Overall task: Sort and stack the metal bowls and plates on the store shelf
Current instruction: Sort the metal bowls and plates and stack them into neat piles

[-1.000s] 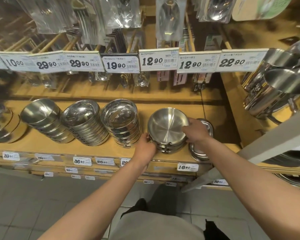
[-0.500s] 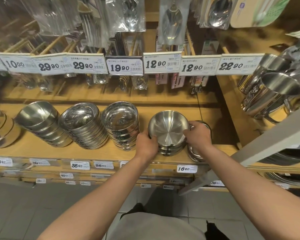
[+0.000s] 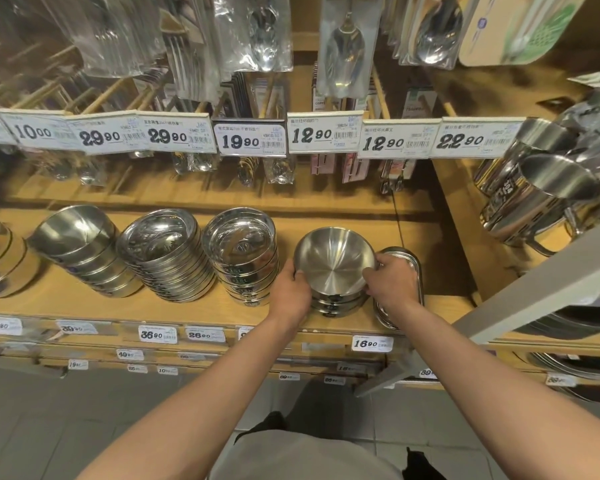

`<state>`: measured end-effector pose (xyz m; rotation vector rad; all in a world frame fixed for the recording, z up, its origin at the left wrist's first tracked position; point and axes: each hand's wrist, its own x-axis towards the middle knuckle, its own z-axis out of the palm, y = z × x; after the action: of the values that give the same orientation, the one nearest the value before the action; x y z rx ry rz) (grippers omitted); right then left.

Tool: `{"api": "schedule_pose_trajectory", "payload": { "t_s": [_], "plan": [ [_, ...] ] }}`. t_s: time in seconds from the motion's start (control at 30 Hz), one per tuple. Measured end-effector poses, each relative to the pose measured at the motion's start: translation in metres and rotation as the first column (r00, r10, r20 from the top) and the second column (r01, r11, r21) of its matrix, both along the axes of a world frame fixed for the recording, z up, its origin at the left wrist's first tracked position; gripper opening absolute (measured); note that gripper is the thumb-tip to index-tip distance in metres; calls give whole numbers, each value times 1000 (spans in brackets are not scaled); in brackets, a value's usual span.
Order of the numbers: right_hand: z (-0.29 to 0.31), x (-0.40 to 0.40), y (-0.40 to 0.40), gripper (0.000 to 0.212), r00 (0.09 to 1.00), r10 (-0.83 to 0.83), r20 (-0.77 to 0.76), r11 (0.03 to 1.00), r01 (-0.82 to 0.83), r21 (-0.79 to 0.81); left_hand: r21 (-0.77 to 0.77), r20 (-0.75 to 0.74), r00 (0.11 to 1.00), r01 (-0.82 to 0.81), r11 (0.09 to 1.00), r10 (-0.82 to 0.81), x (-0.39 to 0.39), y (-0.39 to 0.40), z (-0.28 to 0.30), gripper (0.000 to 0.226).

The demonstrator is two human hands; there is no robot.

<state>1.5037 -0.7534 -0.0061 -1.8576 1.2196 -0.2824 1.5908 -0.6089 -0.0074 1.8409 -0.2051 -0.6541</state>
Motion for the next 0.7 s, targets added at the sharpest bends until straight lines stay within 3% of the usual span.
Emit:
{"api": "schedule_pose_trajectory", "payload": {
  "t_s": [0.3,0.43,0.53,0.6,0.7],
  "plan": [
    [1,-5,-3,35,999,45,4,999,-45,25,-8,-15,1000,0,1000,0,-1,1,1,42],
    [7,-11,-5,28,996,65,-65,998,-65,5,55,-10,1000,-8,998,9,-8,11,11,49],
    [16,-22,-4,35,999,51,-6,998,-50,41,48,6,1000,2,999,-2,-13,30,18,34],
    [20,-32,-2,26,994,93,56,996,-94,10,52,-4,1000,10,999,-10,-14,49,24,21],
    [27,-40,8,30,976,143,166,989,-137,-47,63,-30,999,-14,998,15,-13,83,33,20]
  ]
}}
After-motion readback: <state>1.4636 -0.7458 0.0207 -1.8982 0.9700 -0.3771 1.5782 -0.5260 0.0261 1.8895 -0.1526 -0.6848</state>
